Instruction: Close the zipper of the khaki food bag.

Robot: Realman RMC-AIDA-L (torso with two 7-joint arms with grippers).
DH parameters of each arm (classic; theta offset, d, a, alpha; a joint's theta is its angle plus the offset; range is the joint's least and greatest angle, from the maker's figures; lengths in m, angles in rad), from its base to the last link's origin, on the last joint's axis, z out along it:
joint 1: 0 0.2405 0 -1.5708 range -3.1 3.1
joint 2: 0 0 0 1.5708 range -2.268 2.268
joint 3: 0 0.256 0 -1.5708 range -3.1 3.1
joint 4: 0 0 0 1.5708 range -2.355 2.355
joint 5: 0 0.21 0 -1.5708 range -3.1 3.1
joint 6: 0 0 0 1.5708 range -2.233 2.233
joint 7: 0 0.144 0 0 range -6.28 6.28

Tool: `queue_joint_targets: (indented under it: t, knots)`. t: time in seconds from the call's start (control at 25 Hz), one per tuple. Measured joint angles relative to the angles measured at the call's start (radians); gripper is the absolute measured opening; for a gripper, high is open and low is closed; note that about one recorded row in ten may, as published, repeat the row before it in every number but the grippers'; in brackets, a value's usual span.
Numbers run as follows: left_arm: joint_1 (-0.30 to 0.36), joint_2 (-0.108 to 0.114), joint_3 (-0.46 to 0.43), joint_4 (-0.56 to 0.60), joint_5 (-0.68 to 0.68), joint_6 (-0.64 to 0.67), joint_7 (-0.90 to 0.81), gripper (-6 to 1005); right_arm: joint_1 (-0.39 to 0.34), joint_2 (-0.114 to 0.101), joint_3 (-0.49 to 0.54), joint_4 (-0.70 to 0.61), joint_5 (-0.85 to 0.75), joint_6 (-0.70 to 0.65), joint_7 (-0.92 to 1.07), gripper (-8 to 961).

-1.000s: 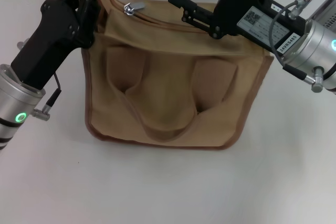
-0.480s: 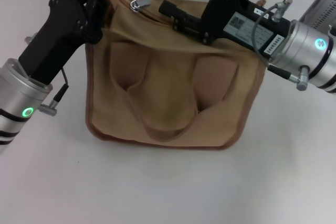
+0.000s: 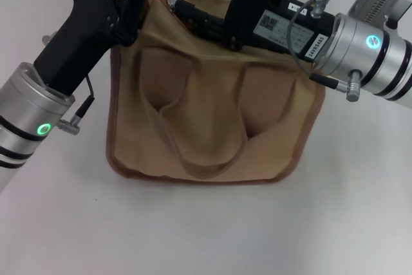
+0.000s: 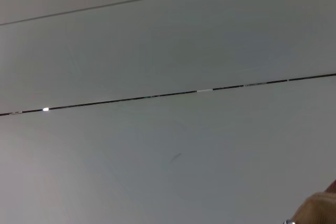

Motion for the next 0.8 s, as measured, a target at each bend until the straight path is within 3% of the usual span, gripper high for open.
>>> queue_joint_targets:
  t: [0.56, 0.8]
  knots:
    - [-0.006, 0.000, 0.000, -0.002, -0.003, -0.002, 0.009, 46, 0.002, 0.000, -0.004, -0.043, -0.001, 0.018, 0.012, 757]
    - [-0.005, 0.000, 0.000, -0.002, -0.004, -0.002, 0.010, 48, -0.006, -0.002, -0.054, -0.073, -0.002, 0.008, -0.050, 757]
